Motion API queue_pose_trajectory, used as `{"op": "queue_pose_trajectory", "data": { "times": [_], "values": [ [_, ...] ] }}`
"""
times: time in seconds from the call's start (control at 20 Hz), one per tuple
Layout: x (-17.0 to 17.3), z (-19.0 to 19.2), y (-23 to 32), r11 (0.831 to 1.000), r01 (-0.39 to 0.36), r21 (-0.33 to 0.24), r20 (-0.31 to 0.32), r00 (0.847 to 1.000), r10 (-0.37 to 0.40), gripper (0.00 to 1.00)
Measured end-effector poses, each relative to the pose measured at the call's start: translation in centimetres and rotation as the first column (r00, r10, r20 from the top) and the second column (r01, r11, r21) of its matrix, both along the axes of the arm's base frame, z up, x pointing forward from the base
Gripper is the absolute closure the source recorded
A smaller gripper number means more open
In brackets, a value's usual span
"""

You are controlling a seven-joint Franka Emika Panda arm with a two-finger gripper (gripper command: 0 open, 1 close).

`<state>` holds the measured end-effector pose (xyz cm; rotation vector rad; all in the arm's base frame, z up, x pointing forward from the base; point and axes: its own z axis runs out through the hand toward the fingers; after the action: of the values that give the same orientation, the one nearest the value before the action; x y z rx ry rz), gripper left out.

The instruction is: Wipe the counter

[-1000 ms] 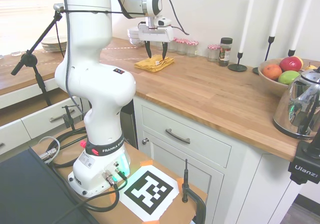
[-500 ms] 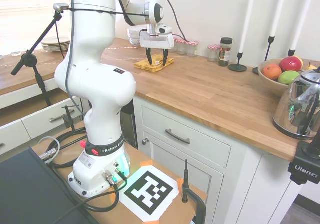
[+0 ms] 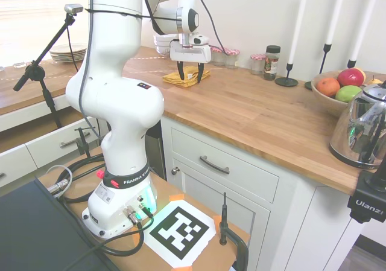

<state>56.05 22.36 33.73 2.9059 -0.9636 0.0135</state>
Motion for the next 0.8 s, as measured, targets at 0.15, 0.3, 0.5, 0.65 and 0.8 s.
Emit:
{"op": "queue_pose_trajectory", "data": {
  "times": [0.15, 0.3, 0.5, 0.65, 0.8],
  "values": [
    [0.1, 0.0, 0.0, 1.000, -0.005, 0.002, 0.000, 1.000, 0.005, 1.00],
    [0.1, -0.1, 0.0, 1.000, -0.007, 0.007, 0.001, 1.000, 0.007, 1.00],
    [0.2, -0.2, 0.1, 1.000, -0.006, 0.017, 0.002, 1.000, 0.006, 1.00],
    [0.4, -0.2, -0.4, 1.000, 0.000, 0.025, 0.005, 1.000, 0.000, 1.00],
    [0.8, -0.2, -1.1, 0.999, 0.007, 0.035, 0.006, 1.000, -0.008, 1.00]
  ]
}}
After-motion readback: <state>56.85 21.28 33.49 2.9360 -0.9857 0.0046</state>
